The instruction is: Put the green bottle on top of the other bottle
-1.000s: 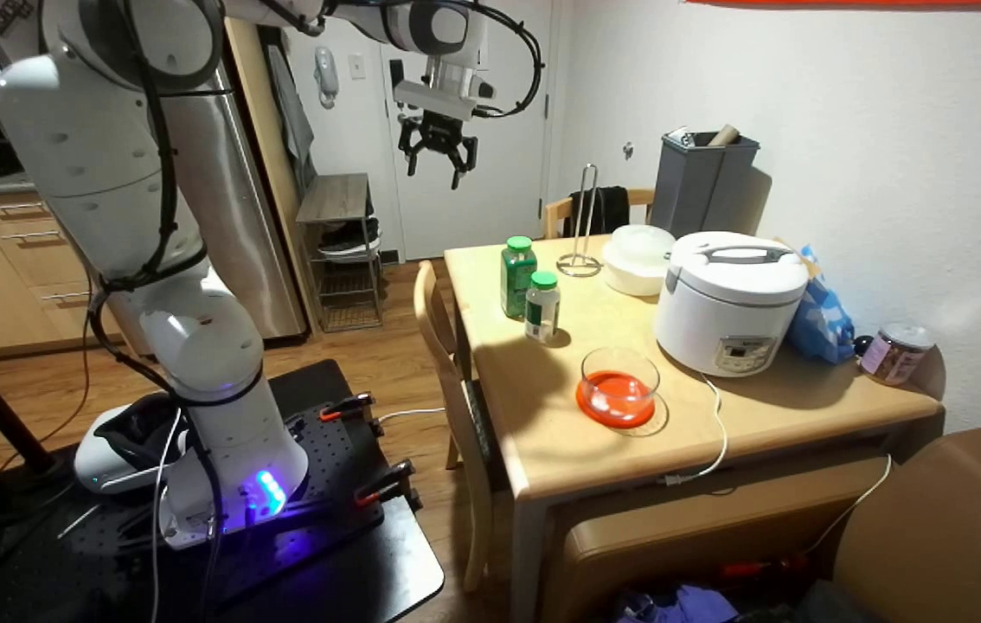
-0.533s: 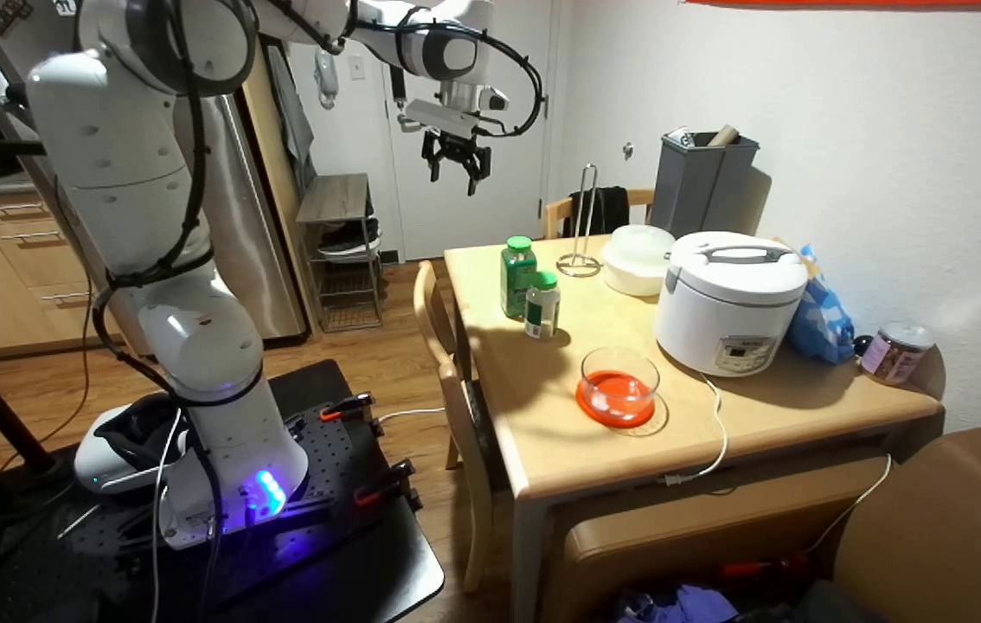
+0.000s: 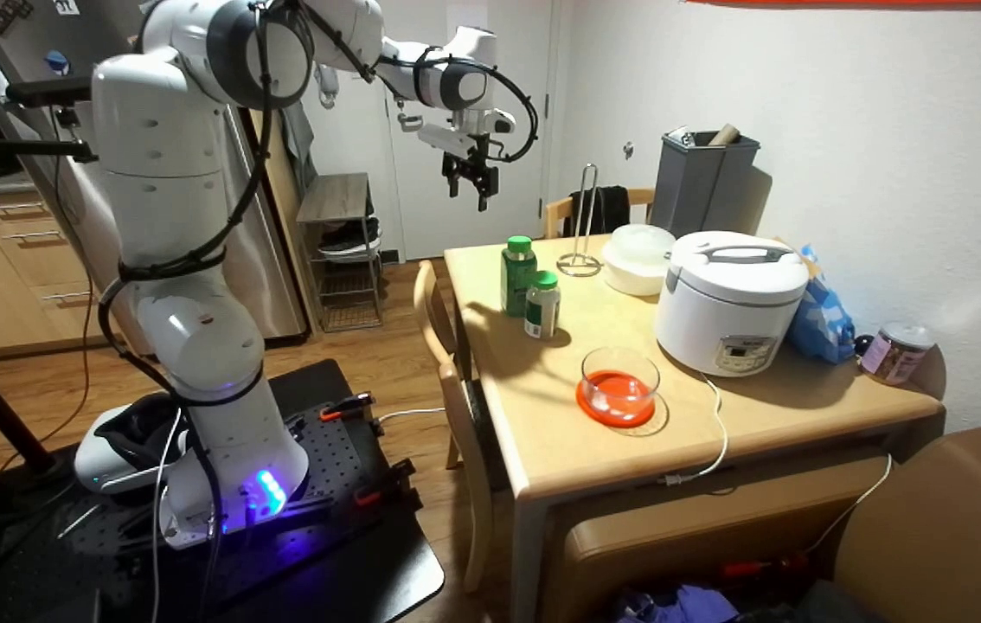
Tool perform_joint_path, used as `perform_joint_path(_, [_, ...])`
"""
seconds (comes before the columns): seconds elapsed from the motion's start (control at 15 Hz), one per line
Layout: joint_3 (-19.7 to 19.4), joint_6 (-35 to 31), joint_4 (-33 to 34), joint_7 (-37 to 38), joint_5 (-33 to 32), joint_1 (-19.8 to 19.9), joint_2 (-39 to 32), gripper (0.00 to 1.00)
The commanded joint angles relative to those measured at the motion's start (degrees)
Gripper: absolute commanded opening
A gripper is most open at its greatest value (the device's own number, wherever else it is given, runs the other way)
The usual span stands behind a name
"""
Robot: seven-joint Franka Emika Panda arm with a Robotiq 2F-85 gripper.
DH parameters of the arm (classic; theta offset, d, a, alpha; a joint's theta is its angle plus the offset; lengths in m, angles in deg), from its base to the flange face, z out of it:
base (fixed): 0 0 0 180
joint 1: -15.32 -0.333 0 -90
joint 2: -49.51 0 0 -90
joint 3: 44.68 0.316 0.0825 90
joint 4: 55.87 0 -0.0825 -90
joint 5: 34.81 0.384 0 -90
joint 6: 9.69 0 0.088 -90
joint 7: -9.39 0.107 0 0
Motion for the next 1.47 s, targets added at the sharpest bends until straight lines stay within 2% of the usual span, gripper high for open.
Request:
perform_joint_path(0.0, [0.2,-0.9,-0.9,0.3,-1.0,0.2,0.5,1.00])
perform_joint_path(0.27, [-1.2,-5.8,1.4,10.6,-1.7,-0.1,-3.1,1.00])
perform_joint_path(0.47, [-2.7,-8.8,3.2,17.5,-6.9,-1.0,-6.4,1.00])
perform_joint_path(0.6, [-3.9,-7.8,5.1,20.8,-10.7,-1.3,-8.6,1.00])
perform_joint_path(1.0, [-6.0,-3.5,9.8,21.4,-13.9,-1.1,-12.2,1.00])
perform_joint_path(1.4, [-5.1,-1.3,12.2,19.4,-6.5,0.4,-15.0,1.00])
